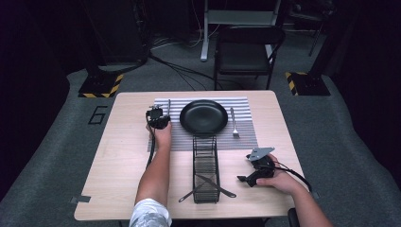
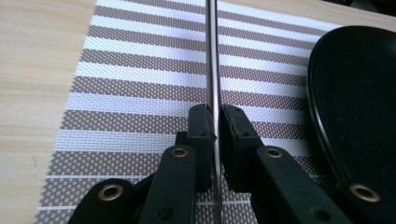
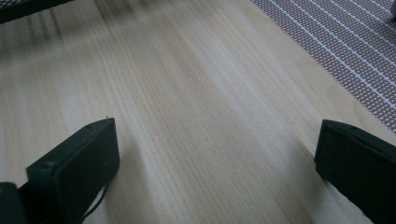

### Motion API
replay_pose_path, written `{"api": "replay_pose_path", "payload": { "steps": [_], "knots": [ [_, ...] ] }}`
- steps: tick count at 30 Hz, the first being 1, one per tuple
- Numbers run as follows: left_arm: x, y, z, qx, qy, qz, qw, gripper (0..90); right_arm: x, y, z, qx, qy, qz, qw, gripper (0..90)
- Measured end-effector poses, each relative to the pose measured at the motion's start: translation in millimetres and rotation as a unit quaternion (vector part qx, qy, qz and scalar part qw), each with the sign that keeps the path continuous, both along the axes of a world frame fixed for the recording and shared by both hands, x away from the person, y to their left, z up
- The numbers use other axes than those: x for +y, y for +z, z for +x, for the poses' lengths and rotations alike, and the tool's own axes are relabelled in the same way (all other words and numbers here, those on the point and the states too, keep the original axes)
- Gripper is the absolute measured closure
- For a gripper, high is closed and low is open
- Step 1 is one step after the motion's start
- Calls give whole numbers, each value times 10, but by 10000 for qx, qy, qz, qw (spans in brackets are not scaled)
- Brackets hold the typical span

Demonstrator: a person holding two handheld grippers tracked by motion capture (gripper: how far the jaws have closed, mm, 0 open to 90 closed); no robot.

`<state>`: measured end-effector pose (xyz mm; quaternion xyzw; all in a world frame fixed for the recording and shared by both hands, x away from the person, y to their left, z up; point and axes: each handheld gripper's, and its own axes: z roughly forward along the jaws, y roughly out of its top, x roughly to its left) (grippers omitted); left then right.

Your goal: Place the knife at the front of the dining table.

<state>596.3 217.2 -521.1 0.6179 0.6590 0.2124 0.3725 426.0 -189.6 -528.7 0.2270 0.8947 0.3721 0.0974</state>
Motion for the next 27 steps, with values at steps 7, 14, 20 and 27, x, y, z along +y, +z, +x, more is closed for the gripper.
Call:
{"api": "replay_pose_path", "payload": {
  "steps": [7,14,20,27],
  "knots": [
    [-44,-8,9,-11,-11,174,9998,823,0,0,0,0,1,0,10000,0],
    [-81,-8,1,-28,2,336,9994,809,0,0,0,0,0,-1,10000,0],
    [-23,1,1,3,80,255,9996,788,0,0,0,0,4,-2,10000,0],
    [24,63,-32,-68,17,278,9996,751,0,0,0,0,-2,1,10000,0]
  ]
}}
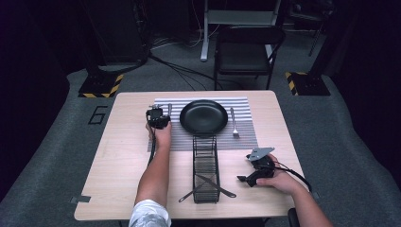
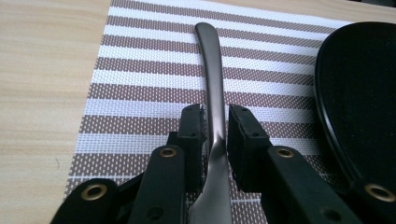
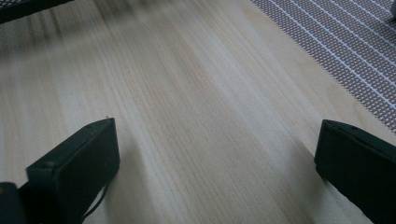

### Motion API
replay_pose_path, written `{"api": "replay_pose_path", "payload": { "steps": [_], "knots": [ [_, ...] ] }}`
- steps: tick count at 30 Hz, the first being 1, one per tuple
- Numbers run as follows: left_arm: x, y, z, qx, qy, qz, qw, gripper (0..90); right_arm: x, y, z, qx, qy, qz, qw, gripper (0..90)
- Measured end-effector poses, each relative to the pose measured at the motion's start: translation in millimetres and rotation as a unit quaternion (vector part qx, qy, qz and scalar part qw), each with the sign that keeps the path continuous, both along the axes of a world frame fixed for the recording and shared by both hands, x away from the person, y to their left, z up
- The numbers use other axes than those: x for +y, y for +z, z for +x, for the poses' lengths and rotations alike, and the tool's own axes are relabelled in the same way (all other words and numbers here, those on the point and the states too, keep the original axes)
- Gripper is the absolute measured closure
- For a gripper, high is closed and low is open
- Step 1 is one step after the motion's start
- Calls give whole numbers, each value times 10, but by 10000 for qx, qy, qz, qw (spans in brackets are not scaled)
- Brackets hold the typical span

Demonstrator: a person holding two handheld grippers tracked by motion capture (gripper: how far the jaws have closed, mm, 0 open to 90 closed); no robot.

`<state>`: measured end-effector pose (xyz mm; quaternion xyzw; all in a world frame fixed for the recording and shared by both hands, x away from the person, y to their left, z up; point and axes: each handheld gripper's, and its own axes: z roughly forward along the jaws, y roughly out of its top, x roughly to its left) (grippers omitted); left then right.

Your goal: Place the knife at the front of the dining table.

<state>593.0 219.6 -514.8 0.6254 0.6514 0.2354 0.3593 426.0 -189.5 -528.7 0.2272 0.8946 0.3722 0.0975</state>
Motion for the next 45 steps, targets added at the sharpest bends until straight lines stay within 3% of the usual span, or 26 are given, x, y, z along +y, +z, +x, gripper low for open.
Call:
{"api": "replay_pose_path", "payload": {
  "steps": [6,12,21,23,33,37,40,45],
  "knots": [
    [60,61,-76,-59,-93,-190,9998,681,0,0,0,1,-1,1,10000,0],
    [167,115,-221,84,-305,-411,9987,570,-6,1,4,-16,44,-26,10000,0],
    [332,279,-479,62,-582,-343,9977,526,2,0,-2,1,-16,2,10000,0],
    [349,327,-536,-34,-619,-341,9975,520,2,0,-2,0,-16,1,10000,0],
    [420,589,-792,-115,-1030,-238,9943,496,1,0,-1,-3,-10,-3,10000,0],
    [412,669,-906,-170,-1212,-143,9924,490,1,0,-1,-4,-9,-3,10000,0],
    [392,715,-985,-107,-1415,-38,9899,486,2,0,-2,0,-17,1,10000,0],
    [379,784,-1139,-175,-1672,95,9857,481,2,0,-1,-2,-14,-1,10000,0]
  ]
}}
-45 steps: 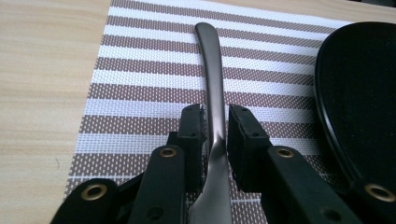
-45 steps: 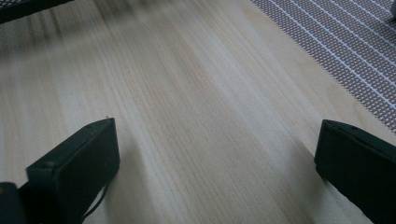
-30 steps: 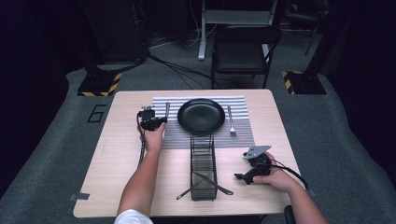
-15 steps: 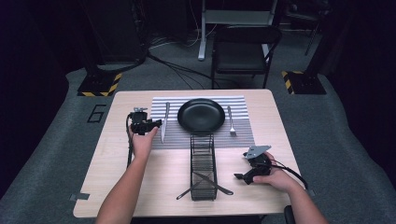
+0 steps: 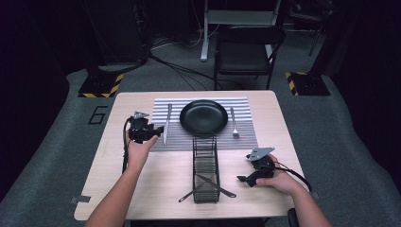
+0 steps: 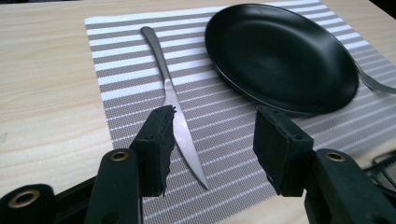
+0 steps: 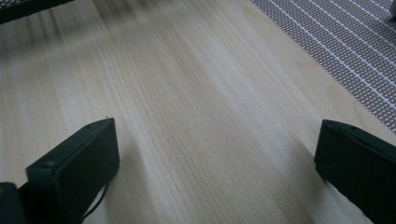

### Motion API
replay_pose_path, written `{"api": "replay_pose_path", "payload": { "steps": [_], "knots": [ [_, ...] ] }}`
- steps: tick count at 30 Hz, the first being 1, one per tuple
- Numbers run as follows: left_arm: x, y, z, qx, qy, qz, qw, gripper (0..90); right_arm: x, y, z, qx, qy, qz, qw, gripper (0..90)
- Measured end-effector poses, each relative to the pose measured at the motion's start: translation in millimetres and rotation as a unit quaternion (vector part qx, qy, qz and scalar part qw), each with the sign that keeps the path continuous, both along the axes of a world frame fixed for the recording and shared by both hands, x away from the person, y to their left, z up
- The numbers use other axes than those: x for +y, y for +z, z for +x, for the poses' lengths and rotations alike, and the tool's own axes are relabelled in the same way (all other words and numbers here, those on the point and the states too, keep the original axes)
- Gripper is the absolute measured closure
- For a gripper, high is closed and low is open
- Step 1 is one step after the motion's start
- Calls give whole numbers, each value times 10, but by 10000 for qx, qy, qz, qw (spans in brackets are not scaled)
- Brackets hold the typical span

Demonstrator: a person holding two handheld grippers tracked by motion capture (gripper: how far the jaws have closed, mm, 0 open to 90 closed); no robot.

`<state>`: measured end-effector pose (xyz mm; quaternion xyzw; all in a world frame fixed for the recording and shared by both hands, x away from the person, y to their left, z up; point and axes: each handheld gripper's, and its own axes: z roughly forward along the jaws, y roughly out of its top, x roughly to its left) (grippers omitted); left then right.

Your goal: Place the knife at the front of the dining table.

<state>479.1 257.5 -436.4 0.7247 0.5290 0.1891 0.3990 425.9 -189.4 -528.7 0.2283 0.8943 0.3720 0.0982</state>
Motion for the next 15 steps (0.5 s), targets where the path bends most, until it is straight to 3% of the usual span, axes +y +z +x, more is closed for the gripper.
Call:
{"api": "replay_pose_path", "payload": {
  "steps": [8,15],
  "knots": [
    [23,22,-226,-74,-258,105,9996,474,0,0,-1,2,-3,0,10000,0],
    [82,-10,-390,-54,-287,135,9995,464,0,0,-1,2,-6,1,10000,0]
  ]
}}
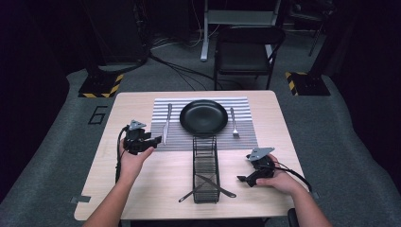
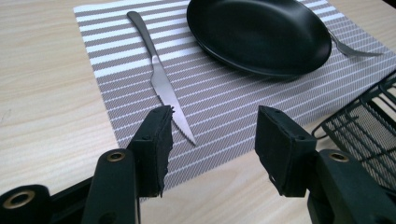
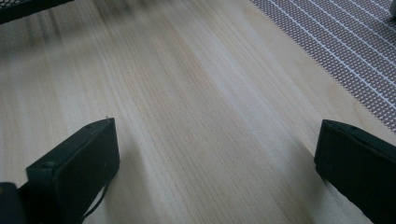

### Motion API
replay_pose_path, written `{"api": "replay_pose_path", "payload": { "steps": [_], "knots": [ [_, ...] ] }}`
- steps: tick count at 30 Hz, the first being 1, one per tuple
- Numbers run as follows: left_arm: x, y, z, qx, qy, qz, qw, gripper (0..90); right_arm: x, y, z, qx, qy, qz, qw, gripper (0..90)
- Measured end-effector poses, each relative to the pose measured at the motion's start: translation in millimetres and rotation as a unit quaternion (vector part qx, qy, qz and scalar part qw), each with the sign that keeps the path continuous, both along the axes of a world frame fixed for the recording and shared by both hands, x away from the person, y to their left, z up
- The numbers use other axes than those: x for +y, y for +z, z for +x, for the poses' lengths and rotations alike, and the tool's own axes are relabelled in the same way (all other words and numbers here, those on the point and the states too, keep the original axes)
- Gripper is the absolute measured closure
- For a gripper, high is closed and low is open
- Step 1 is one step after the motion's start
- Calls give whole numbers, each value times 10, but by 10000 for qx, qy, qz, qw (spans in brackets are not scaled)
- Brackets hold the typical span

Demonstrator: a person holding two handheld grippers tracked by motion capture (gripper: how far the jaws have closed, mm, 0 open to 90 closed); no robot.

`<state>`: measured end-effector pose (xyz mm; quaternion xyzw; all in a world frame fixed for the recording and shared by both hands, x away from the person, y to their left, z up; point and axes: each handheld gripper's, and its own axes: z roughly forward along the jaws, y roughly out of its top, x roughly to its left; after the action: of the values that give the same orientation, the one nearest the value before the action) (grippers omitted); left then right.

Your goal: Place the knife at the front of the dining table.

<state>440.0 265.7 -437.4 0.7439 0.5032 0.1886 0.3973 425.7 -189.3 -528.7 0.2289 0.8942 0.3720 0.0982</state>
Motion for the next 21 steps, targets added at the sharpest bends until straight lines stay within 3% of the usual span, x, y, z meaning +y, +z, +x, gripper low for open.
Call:
{"api": "replay_pose_path", "payload": {
  "steps": [9,21],
  "knots": [
    [96,-138,-168,57,-142,78,9999,447,0,0,-1,2,-3,0,10000,0],
    [174,-448,-272,258,-33,93,9996,429,0,0,-2,2,-8,1,10000,0]
  ]
}}
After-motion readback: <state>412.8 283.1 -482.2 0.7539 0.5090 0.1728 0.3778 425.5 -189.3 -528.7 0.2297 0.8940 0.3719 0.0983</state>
